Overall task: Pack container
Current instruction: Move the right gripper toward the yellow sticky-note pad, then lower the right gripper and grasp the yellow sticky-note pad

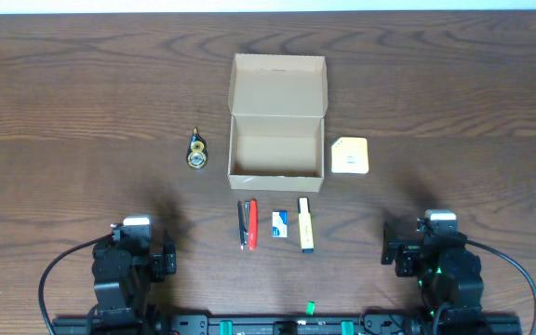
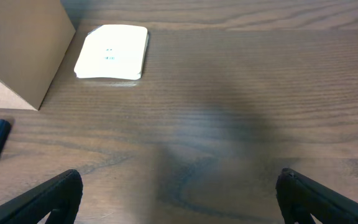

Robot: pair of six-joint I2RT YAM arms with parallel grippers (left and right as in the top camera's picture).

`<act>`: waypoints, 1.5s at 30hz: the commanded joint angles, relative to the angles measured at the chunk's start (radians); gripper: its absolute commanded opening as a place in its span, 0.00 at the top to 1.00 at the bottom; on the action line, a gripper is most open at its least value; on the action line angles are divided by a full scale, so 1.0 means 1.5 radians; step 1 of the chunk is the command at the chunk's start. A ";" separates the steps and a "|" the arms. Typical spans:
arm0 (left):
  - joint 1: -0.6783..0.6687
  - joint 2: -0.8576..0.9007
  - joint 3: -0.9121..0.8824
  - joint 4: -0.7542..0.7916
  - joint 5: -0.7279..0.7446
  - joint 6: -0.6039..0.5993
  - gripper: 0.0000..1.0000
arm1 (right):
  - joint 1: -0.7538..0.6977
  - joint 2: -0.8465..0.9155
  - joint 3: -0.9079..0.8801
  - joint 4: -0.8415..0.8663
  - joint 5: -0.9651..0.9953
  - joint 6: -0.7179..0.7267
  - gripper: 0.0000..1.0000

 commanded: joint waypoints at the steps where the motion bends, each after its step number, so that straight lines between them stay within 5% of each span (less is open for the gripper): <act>1: -0.003 -0.004 -0.013 -0.004 -0.012 -0.005 0.05 | -0.004 -0.007 -0.009 -0.001 -0.005 0.008 0.00; 21: -0.003 -0.004 -0.013 -0.004 -0.012 -0.005 0.05 | -0.004 0.024 0.022 0.009 -0.022 0.064 0.01; 32: -0.003 -0.004 -0.013 -0.004 -0.012 -0.005 0.05 | -0.004 0.472 0.409 -0.013 -0.043 0.106 0.01; 45: -0.003 -0.004 -0.013 -0.004 -0.012 -0.005 0.05 | -0.004 0.797 0.755 -0.206 -0.053 0.106 0.01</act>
